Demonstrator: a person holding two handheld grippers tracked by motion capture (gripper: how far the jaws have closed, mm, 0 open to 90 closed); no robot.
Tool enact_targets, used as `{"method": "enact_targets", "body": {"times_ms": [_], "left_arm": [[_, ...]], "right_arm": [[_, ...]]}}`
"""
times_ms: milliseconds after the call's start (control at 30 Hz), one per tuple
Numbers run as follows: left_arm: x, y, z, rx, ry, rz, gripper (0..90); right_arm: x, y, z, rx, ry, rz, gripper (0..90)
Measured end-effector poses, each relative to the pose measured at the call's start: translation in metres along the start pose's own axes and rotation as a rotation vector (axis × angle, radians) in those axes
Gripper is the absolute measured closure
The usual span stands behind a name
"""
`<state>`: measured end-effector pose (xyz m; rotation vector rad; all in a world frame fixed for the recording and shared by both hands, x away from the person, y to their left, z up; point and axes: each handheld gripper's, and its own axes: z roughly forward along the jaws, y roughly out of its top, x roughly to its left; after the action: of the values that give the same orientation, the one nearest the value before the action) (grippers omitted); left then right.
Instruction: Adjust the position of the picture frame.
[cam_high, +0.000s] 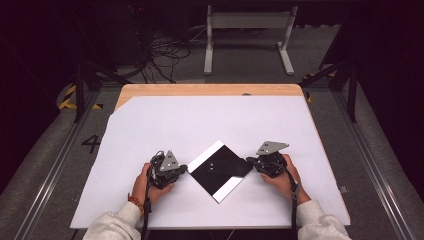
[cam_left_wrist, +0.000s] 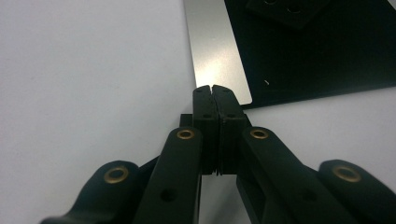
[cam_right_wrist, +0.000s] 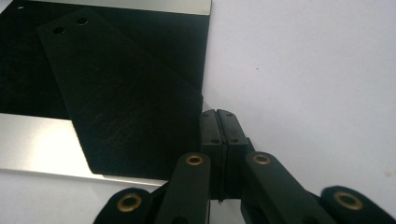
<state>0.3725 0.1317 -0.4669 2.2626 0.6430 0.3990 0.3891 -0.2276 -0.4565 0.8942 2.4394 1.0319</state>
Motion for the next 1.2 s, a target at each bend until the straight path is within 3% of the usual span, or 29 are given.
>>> {"method": "enact_targets", "body": {"times_ms": [133,233,367,567,900,1200], "left_arm": [[0.003,0.001,0.002,-0.003,-0.005,-0.007,89.2],[0.004,0.003,0.004,-0.003,0.002,0.012,89.8],[0.01,0.005,0.007,-0.005,-0.026,-0.001,89.9],[0.016,0.008,0.011,-0.005,-0.034,-0.01,89.8],[0.02,0.013,0.015,-0.002,-0.028,-0.018,89.6],[0.025,0.017,0.02,-0.004,-0.021,-0.043,89.7]], "right_arm": [[0.002,-0.002,-0.003,0.004,0.007,-0.004,90.0],[0.003,-0.001,-0.003,0.01,0.007,-0.006,90.0],[0.005,-0.002,-0.004,0.013,0.009,0.004,90.0],[0.008,-0.006,-0.009,0.015,0.03,0.006,90.0],[0.013,-0.007,-0.014,0.038,0.043,-0.033,90.0],[0.02,-0.013,-0.02,0.03,0.061,-0.023,90.0]]}}
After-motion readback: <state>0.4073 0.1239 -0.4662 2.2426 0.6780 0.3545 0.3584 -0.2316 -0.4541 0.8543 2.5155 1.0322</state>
